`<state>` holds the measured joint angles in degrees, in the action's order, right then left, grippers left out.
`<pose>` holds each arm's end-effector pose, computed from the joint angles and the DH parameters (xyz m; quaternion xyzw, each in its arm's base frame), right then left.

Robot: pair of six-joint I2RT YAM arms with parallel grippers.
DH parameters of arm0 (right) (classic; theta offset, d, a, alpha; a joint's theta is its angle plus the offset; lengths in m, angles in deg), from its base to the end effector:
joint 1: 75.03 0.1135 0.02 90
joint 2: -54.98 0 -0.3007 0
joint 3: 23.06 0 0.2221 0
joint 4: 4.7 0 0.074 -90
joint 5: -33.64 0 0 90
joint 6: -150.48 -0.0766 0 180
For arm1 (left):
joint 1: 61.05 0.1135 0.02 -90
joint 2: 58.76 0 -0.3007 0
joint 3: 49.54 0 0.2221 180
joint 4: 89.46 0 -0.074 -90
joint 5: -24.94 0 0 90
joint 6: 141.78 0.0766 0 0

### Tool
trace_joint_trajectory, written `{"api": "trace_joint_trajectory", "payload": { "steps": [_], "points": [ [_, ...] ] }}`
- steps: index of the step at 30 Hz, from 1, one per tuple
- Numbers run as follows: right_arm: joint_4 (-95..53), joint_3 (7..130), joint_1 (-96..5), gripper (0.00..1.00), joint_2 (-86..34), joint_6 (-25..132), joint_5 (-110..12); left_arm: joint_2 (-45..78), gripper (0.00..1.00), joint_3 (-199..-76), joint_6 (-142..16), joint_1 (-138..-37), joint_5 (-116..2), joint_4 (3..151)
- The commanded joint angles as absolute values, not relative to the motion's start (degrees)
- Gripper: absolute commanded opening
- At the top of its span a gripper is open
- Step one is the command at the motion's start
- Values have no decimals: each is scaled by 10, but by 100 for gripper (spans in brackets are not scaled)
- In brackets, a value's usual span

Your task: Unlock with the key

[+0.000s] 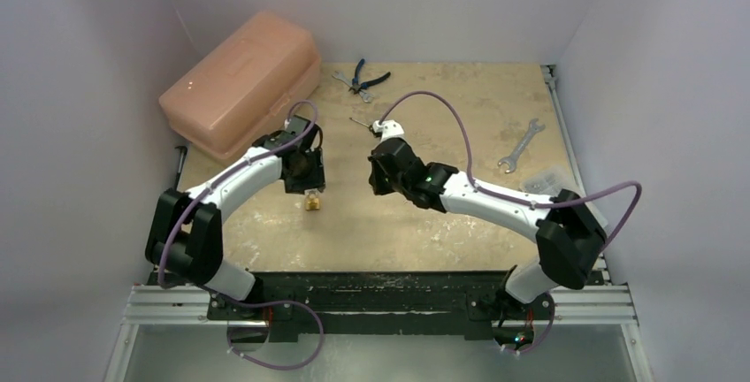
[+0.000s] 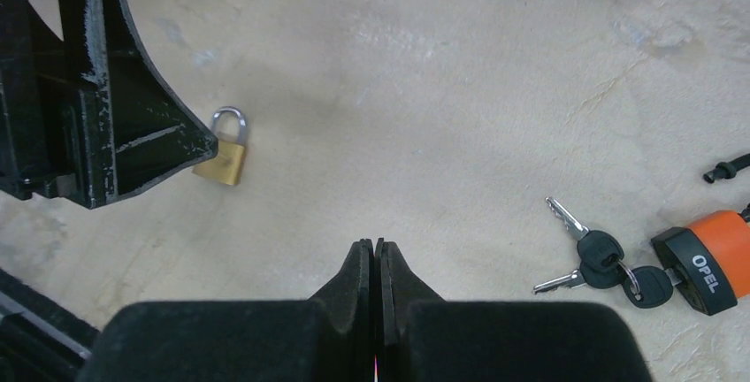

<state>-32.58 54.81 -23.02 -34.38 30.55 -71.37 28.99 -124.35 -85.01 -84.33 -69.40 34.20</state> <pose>0.2303 0.2626 0.2761 -0.1168 0.8903 0.1888 0.3975 0.2575 -0.1045 0.2236 -0.0920 0.9787 -0.0523 0.1759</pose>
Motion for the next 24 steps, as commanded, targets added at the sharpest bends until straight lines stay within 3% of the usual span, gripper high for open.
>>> {"api": "trace_joint_trajectory", "payload": {
  "steps": [1, 9, 15, 24],
  "points": [
    [-286, 532, -234, 0, -280, 286, -704, 226, 51, -1260, -814, -843, -713, 358],
    [-167, 460, -234, 0, -149, 292, -638, 53, 54, -1181, -860, -842, -635, 517],
    [-95, 405, -234, 0, -78, 302, -597, 14, 68, -1166, -934, -842, -529, 563],
    [-7, 358, -233, 0, -3, 281, -595, -7, 68, -1075, -1121, -842, -394, 732]
  ]
}}
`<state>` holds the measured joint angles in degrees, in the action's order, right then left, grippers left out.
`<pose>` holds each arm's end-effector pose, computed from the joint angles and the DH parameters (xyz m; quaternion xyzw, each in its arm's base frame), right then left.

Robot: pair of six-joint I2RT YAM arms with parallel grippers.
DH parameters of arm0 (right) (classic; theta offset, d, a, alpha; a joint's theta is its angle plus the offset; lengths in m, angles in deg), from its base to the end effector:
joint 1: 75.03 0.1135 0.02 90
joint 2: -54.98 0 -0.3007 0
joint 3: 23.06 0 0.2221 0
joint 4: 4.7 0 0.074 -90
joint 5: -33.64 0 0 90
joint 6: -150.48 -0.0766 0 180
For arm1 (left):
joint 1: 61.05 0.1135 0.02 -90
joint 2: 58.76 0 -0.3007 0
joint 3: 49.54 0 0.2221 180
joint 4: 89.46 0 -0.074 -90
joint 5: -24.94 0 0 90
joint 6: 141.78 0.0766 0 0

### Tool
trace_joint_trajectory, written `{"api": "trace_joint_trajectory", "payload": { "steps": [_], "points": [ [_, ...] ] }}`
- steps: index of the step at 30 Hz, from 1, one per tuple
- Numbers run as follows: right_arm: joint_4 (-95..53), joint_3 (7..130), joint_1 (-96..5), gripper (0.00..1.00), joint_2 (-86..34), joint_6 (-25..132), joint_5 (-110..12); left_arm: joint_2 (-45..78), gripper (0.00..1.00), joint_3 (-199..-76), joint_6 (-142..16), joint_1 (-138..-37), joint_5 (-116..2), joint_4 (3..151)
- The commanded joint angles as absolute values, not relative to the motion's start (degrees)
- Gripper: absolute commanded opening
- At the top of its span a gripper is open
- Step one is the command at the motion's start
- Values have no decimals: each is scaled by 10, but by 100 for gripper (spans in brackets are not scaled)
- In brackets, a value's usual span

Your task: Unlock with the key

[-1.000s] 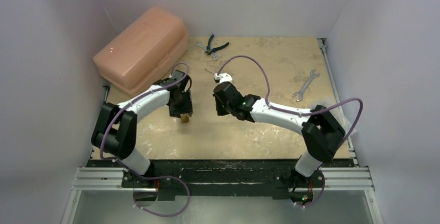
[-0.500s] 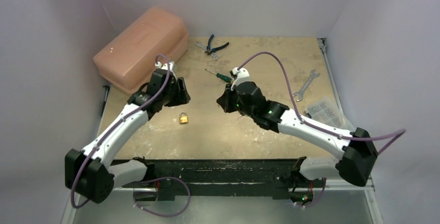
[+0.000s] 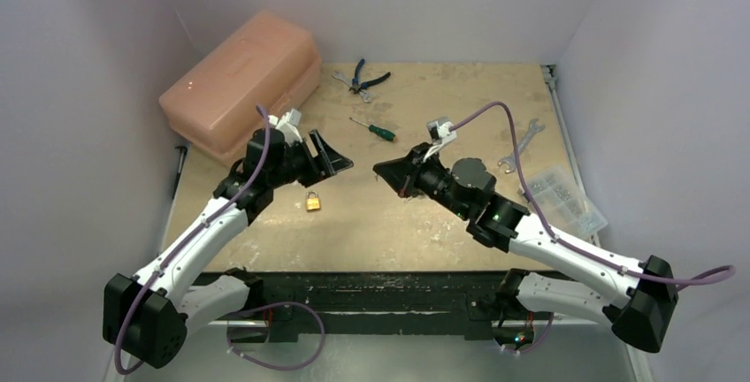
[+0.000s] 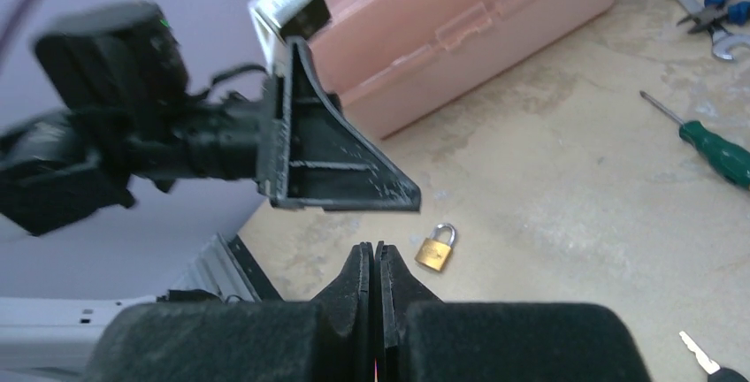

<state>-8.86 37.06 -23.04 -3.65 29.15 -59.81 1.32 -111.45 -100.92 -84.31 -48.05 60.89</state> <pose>0.1488 0.1829 0.3690 -0.1092 0.7151 0.4425 0.5301 0.1953 -0.1083 0.3125 -0.1152 0.8425 -0.4038 0.3373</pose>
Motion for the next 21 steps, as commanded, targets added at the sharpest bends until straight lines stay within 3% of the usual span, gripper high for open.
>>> {"api": "trace_joint_trajectory", "payload": {
  "steps": [1, 12, 21],
  "points": [
    [1, 354, -233, 0, 4, 280, -597, -10, 68, -1061, -1144, -842, -383, 768],
    [40, 364, -234, 0, -16, 261, -612, -18, 65, -958, -1369, -842, -331, 994],
    [48, 396, -234, 0, -59, 240, -653, 4, 65, -861, -1577, -843, -363, 1184]
  ]
}}
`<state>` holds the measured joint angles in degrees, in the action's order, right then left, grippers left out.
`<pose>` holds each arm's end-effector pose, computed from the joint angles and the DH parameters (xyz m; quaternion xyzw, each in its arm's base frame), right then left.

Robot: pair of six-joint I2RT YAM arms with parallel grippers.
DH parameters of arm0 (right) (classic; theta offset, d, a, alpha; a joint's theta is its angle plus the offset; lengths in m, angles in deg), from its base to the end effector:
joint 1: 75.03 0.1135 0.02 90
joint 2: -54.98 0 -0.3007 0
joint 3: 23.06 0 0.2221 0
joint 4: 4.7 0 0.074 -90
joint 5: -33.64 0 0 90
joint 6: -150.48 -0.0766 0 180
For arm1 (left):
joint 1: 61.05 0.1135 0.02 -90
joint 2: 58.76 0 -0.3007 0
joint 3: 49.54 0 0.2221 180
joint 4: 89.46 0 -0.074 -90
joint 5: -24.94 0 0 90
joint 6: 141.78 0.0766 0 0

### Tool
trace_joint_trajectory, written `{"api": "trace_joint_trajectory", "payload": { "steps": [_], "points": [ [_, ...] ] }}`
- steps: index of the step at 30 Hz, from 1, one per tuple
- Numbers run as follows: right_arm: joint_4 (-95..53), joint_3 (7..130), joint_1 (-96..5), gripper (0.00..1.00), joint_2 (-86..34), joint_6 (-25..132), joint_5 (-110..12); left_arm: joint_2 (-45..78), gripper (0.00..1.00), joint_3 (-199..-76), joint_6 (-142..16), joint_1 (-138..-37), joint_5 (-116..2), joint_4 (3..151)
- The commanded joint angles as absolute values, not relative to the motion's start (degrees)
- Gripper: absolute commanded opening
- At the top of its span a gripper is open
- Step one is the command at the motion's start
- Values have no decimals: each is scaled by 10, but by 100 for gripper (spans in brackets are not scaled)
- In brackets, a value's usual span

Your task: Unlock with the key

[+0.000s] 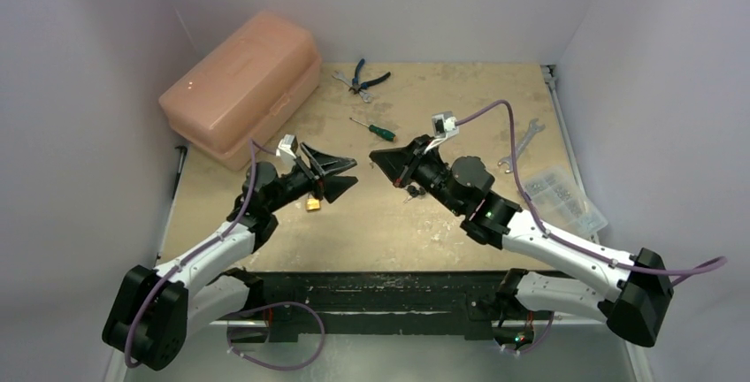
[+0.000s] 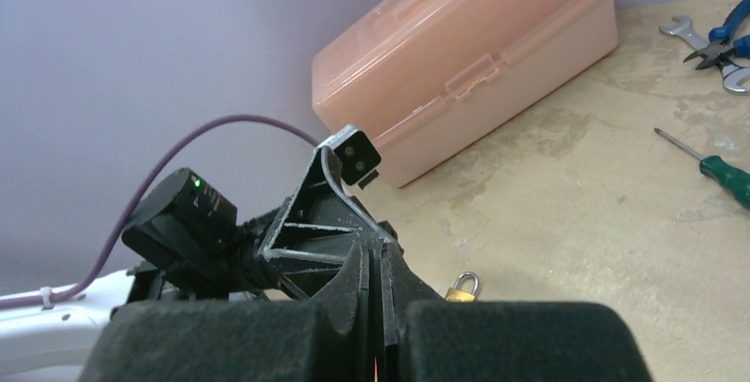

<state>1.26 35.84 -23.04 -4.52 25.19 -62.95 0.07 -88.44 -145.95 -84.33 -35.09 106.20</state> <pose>0.1540 0.1828 0.3843 -0.0556 0.6712 0.4814 0.5609 0.1807 -0.1194 0.2846 -0.2673 0.6788 -0.6600 0.1792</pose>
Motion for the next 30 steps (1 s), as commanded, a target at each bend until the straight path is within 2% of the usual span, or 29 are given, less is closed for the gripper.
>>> {"api": "trace_joint_trajectory", "payload": {
  "steps": [1, 7, 12, 30],
  "points": [
    [48, 400, -233, 0, -68, 239, -653, 4, 65, -856, -1591, -843, -368, 1194],
    [61, 417, -234, 0, -106, 237, -654, 25, 64, -837, -1656, -843, -377, 1260],
    [80, 423, -233, 0, -128, 243, -657, 67, 59, -807, -1723, -843, -377, 1374],
    [135, 426, -232, 0, -181, 227, -610, 77, 53, -793, -1764, -843, -396, 1418]
  ]
}}
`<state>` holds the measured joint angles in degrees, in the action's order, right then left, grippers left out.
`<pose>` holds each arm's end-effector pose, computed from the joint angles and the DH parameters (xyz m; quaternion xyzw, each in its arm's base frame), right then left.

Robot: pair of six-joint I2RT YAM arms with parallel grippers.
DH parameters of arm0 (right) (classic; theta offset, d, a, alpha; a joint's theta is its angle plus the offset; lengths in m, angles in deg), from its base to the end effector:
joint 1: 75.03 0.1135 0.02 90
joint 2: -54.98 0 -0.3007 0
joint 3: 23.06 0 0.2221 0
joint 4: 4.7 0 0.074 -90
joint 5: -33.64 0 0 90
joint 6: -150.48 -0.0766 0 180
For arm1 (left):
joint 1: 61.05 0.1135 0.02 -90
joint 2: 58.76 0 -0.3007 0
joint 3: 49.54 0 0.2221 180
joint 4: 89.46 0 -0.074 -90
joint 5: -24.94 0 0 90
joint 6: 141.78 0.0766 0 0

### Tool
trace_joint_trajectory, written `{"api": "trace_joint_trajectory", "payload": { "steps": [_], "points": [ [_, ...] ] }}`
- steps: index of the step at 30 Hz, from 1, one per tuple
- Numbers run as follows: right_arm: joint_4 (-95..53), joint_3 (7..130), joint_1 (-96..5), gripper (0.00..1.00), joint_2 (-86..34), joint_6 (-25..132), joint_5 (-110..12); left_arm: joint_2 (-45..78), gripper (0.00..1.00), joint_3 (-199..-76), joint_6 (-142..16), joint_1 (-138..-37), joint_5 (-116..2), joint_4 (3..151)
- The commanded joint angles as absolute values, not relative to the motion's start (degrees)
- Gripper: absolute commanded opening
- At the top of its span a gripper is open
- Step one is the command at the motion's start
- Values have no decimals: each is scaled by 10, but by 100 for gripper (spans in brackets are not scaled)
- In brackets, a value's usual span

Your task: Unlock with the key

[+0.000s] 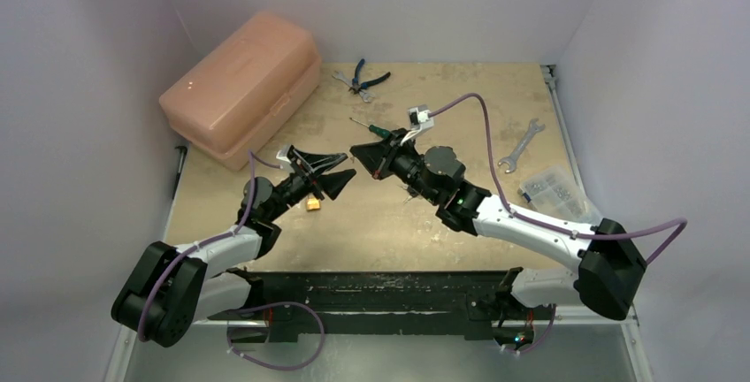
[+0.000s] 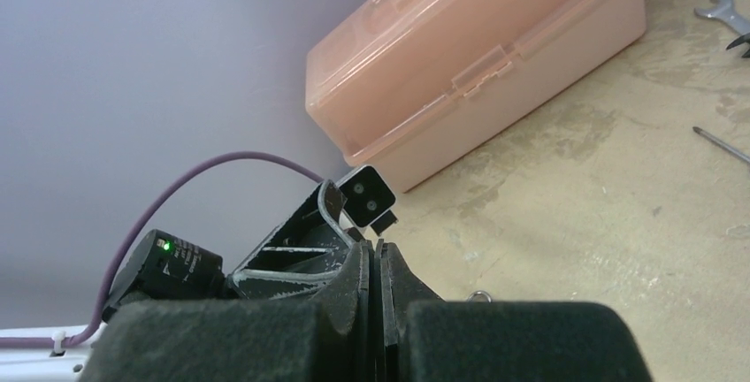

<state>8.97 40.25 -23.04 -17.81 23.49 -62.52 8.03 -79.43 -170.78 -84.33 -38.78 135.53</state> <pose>0.1911 0.2312 0.3751 -0.0497 0.6791 0.4865 0.5474 0.1890 -0.1182 0.2766 -0.3581 0.5556 -0.7441 0.0967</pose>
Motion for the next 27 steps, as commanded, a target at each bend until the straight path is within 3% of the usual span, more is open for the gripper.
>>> {"api": "trace_joint_trajectory", "payload": {
  "steps": [1, 27],
  "points": [
    [139, 425, -232, 0, -183, 227, -608, 77, 53, -794, -1765, -843, -395, 1418],
    [231, 369, -224, 0, -204, 210, -574, 67, 50, -786, -1784, -843, -409, 1421]
  ]
}}
